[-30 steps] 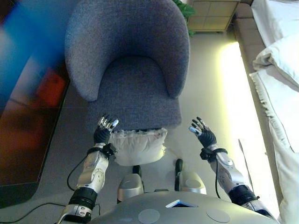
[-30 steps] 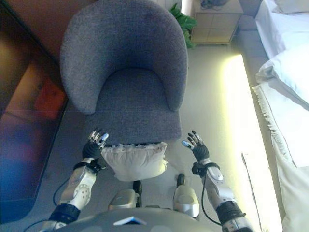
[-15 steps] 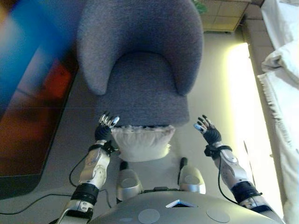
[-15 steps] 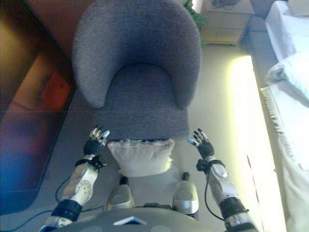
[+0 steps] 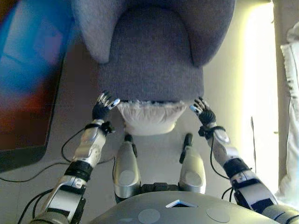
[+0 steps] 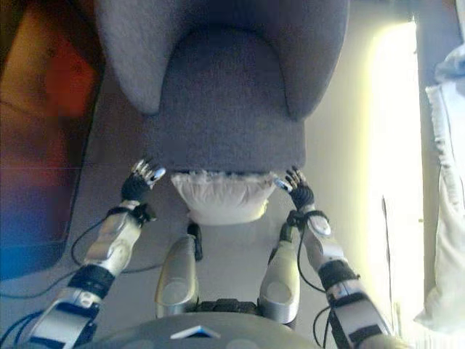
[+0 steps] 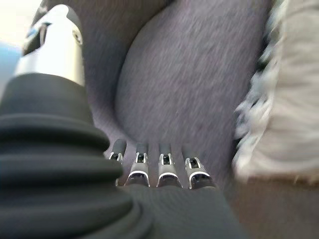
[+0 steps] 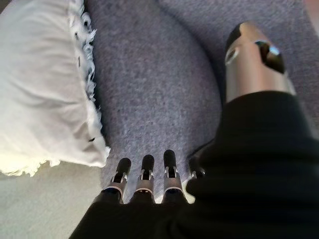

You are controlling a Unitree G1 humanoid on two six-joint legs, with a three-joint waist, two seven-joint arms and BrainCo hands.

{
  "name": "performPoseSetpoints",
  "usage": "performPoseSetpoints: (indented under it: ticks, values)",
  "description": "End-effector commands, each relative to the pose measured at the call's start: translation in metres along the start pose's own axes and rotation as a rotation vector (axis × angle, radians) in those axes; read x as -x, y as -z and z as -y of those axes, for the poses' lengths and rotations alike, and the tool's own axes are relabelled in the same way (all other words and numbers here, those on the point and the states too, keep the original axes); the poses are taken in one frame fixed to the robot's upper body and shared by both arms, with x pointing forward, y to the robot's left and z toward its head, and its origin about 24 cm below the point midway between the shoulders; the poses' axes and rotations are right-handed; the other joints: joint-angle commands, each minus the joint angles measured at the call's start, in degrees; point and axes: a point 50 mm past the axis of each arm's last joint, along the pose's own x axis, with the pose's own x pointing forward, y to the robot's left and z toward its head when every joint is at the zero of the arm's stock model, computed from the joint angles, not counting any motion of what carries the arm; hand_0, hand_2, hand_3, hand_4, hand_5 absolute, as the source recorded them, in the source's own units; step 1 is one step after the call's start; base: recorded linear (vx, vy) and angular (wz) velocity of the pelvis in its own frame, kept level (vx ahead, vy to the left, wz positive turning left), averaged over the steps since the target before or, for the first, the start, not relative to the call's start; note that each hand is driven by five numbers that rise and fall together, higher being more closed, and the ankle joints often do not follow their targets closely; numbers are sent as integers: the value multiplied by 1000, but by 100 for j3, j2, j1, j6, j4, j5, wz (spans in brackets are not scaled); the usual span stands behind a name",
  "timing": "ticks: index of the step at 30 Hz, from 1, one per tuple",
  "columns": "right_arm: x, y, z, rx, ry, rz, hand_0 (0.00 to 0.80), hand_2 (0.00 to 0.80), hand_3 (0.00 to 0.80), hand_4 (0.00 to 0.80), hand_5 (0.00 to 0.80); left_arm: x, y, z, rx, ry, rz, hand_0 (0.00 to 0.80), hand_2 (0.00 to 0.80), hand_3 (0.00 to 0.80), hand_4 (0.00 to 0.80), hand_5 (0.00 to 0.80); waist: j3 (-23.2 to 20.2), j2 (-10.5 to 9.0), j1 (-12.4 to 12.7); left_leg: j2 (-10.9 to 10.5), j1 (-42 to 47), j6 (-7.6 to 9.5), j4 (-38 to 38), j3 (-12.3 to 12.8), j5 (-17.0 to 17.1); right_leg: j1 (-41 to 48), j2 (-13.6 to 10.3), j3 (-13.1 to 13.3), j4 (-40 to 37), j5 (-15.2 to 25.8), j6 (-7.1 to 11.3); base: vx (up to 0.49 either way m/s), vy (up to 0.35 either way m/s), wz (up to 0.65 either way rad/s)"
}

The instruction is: Pick up the cushion and take it to the sofa

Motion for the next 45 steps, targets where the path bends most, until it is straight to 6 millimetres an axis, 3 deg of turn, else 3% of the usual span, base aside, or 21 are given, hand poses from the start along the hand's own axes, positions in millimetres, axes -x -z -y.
performPoseSetpoints:
  ticks: [1,5,7,8,12,13,15,21,27,36,40,45]
  values:
    - [-10,-28,0,22,11,96,0,0,0,0,0,-9,-14,2,-5,-12,89,0,0,0,0,0,112,-124,11,-56,-609,-235,-188,-638,644,50,-348,355,263,-139,113,-151,46,2]
    - [-29,-67,-3,106,46,173,0,0,0,0,0,-25,-31,17,-28,27,149,0,0,0,0,0,359,-54,-35,-152,-1257,-188,135,-668,580,-871,-257,531,875,-234,72,-188,61,-12]
    - [-36,-88,-6,153,74,219,0,0,0,0,0,-33,-44,28,-33,39,194,0,0,0,0,0,498,38,-75,-157,-1559,-184,384,-701,388,-1343,-216,606,1286,-401,17,-154,88,4]
    - [-38,-97,-7,175,78,240,0,0,0,0,0,-35,-49,32,-30,44,216,0,0,0,0,0,549,76,-89,-189,-1767,-139,419,-719,509,-1633,-220,652,1398,-288,-19,-179,110,-4]
    - [-45,-133,-15,246,66,330,0,0,0,0,0,-45,-73,46,-31,32,306,0,0,0,0,0,706,231,-141,-295,-2511,-9,839,-715,440,-2574,-164,754,2104,-381,-108,-160,70,-8]
    - [-46,-141,-18,255,55,345,0,0,0,0,0,-48,-80,47,-26,21,328,0,0,0,0,0,740,267,-161,-311,-2698,3,1148,-669,182,-2774,-132,770,2429,-601,-118,-72,18,-1]
    - [-48,-151,-22,262,37,357,0,0,0,0,0,-53,-92,48,-22,3,360,0,0,0,0,0,757,305,-189,-377,-3092,68,1477,-663,95,-3195,-104,813,2801,-659,-163,-58,12,8]
    - [-51,-163,-28,274,-10,374,0,0,0,0,0,-57,-105,39,46,-106,395,0,0,0,0,0,795,390,-232,-486,-3923,163,2242,-680,-85,-4104,-42,961,3616,-793,-216,-27,-8,6]
    - [-56,-172,-40,331,-56,354,0,0,0,0,0,-57,-105,23,72,-267,402,0,0,0,0,0,796,406,-178,-618,-4274,186,2562,-729,-151,-4490,29,997,3936,-887,-279,6,-16,3]
    - [-61,-163,-38,359,-66,274,0,0,0,0,0,-50,-90,8,63,-415,390,0,0,0,0,0,798,396,-69,-691,-4433,201,2746,-777,-211,-4670,41,970,4158,-1008,-342,28,-22,4]
    - [-62,-165,-35,348,-53,259,0,0,0,0,0,-49,-95,-5,65,-570,403,0,0,0,0,0,798,389,-66,-701,-4553,201,2892,-790,-253,-4810,46,997,4307,-1066,-366,22,-11,6]
    - [-66,-165,-42,357,-45,251,0,0,0,0,0,-56,-91,1,37,-502,338,0,0,0,0,0,800,368,-52,-730,-4641,189,2971,-814,-289,-4895,41,991,4342,-1073,-359,10,-10,3]
